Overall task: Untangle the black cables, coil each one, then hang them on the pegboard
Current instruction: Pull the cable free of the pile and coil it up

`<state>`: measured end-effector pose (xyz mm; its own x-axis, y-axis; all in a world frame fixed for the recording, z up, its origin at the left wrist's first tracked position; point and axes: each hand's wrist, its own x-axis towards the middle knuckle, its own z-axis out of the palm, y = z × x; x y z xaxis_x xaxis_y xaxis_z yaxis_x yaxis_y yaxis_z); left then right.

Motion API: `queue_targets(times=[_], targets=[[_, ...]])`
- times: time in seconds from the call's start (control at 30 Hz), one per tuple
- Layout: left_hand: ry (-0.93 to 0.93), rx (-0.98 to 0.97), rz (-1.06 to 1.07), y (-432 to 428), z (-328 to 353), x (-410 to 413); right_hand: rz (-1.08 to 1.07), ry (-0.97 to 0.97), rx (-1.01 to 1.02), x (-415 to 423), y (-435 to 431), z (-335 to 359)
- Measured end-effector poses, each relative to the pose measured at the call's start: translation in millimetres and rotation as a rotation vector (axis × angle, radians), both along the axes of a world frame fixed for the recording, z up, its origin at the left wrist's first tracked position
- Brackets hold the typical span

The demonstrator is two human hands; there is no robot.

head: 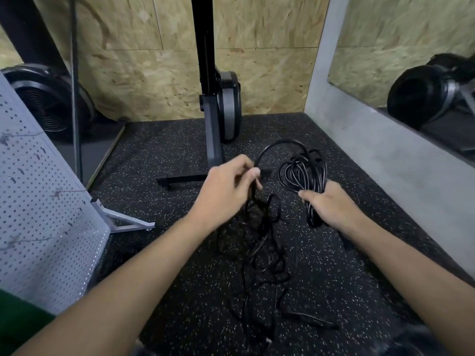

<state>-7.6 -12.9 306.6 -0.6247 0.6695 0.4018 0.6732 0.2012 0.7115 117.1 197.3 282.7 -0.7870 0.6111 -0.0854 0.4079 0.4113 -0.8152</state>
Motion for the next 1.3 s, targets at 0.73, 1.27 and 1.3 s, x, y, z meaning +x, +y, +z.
queue_targets(times=[0.73, 1.27, 1.3], targets=[[-0.18, -0.343, -0.074, 7, -33, 21, 0.055, 0.194, -0.406, -5, -53, 1], [-0.19, -0.489, -0.273, 8, -26, 27, -0.104, 0.233, -0.54, -6, -59, -6], [-0.208, -0.471, -0.282, 8, -28, 28, -0.113, 0.265, -0.522, -8, -60, -6]])
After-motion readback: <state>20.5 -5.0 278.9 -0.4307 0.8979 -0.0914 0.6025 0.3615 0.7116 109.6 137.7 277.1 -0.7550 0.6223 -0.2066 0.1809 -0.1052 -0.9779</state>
